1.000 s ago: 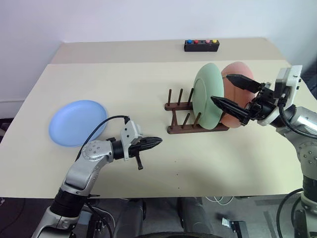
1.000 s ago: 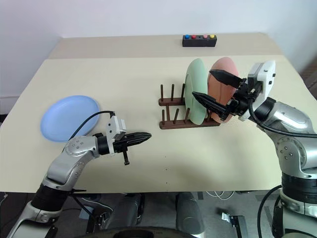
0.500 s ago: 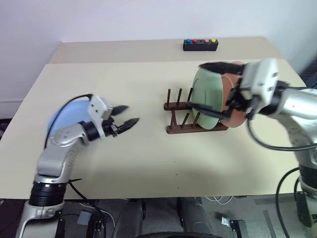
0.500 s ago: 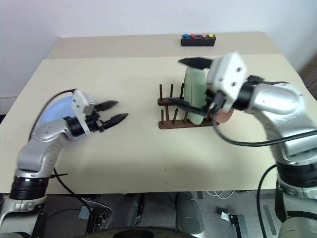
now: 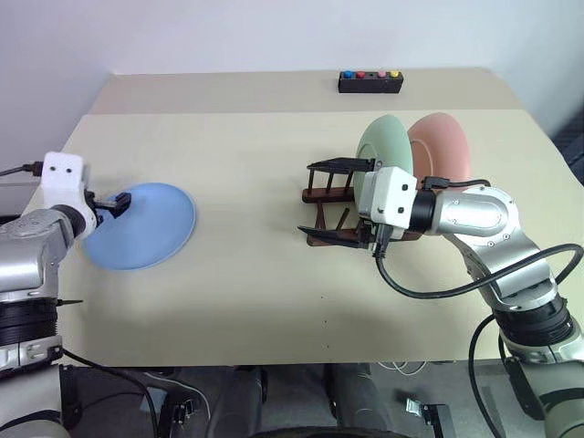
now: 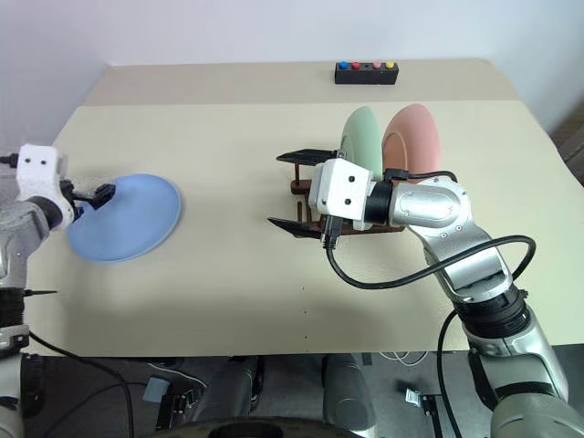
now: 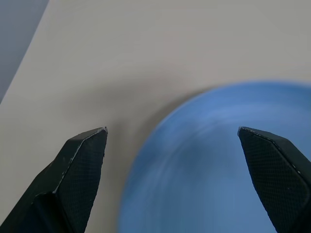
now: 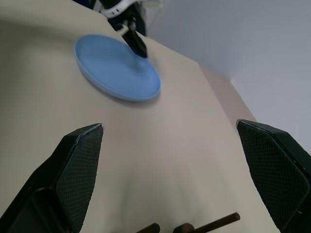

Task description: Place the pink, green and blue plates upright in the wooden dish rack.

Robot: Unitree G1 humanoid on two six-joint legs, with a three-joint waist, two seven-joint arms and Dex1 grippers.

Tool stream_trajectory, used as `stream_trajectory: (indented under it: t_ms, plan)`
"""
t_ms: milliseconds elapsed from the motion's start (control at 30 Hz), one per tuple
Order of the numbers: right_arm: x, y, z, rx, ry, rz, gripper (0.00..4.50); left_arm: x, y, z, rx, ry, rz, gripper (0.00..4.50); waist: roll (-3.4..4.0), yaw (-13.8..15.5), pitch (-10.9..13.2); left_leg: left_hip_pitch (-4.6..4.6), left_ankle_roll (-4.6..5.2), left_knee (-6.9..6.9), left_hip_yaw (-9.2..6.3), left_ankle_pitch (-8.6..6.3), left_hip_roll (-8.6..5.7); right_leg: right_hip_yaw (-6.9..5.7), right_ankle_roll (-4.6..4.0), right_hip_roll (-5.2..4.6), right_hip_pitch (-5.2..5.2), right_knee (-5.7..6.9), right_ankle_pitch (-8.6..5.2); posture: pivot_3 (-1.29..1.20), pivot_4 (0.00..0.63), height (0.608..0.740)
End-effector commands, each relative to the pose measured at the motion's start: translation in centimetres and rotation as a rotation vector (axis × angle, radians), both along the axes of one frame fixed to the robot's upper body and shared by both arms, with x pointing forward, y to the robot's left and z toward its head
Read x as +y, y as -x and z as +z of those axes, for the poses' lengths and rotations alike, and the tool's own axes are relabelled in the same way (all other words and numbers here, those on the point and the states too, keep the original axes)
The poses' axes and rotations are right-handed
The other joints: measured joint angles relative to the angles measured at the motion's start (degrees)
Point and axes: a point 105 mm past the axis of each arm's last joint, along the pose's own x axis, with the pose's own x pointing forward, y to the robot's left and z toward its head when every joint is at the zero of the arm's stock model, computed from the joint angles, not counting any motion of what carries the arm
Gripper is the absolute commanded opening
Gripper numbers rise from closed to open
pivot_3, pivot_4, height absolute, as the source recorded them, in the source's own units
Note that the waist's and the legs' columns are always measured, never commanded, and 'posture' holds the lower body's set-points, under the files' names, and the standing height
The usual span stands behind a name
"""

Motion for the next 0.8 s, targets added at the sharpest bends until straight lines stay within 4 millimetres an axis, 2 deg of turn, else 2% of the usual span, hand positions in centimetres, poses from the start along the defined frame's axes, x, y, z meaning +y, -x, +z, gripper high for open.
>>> stream_trajectory:
  t_ms: [33, 267, 367, 600, 633, 733, 800]
  plan:
    - [0.2, 0.4, 0.4, -0.030, -0.015, 0.021, 4.50, 1.9, 0.5, 0.5, 0.050, 0.001, 0.101, 4.41, -0.02, 0.03, 0.00, 0.00, -0.01, 0.00, 0.00, 0.00, 0.00, -0.01, 0.00, 0.00, 0.00, 0.00, 0.00, 0.00, 0.150, 0.740]
    - [0.1, 0.5, 0.1, -0.025, -0.024, 0.005, 4.50, 1.3, 1.1, -2.8, 0.220, 0.089, 0.086, 4.41, -0.07, -0.10, -0.02, 0.00, -0.01, 0.00, 0.00, 0.01, 0.00, -0.01, 0.00, 0.00, -0.01, 0.05, 0.00, 0.00, 0.150, 0.740]
    - [0.0, 0.4, -0.1, -0.024, -0.022, -0.006, 4.50, 1.3, 1.0, -2.6, 0.201, 0.095, 0.090, 3.61, -0.07, -0.08, -0.03, 0.01, -0.02, 0.00, -0.01, 0.01, -0.01, -0.01, -0.01, -0.01, -0.01, 0.07, 0.01, 0.00, 0.150, 0.740]
    - [-0.3, 0.3, -0.3, -0.024, -0.021, -0.022, 4.50, 0.0, 0.3, -1.4, 0.118, 0.138, 0.052, 0.21, -0.08, 0.26, -0.04, 0.01, -0.03, 0.01, -0.01, 0.02, -0.01, 0.00, -0.02, -0.02, -0.01, 0.07, 0.01, 0.00, 0.150, 0.740]
    - [-0.3, 0.3, -0.3, -0.024, -0.021, -0.023, 4.50, -0.1, 0.3, -1.2, 0.107, 0.141, 0.048, 0.07, -0.10, 0.34, -0.05, 0.01, -0.06, 0.03, -0.02, 0.04, -0.01, -0.01, -0.02, -0.02, 0.01, 0.08, 0.01, 0.00, 0.150, 0.740]
    - [-0.3, 0.2, -0.3, -0.025, -0.020, -0.027, 4.50, -0.6, -0.1, 0.0, 0.039, 0.139, 0.036, 0.07, -0.11, 0.30, -0.06, 0.01, -0.15, 0.05, -0.03, 0.08, -0.01, -0.01, -0.03, -0.02, 0.03, 0.08, 0.03, 0.00, 0.150, 0.740]
    - [-0.4, 0.1, -0.3, -0.028, -0.016, -0.030, 4.50, -1.4, -0.7, 1.8, -0.050, 0.145, 0.008, 0.07, -0.13, 0.22, -0.06, 0.01, -0.15, 0.05, -0.03, 0.09, -0.01, -0.02, -0.04, -0.02, 0.03, 0.08, 0.03, 0.00, 0.150, 0.740]
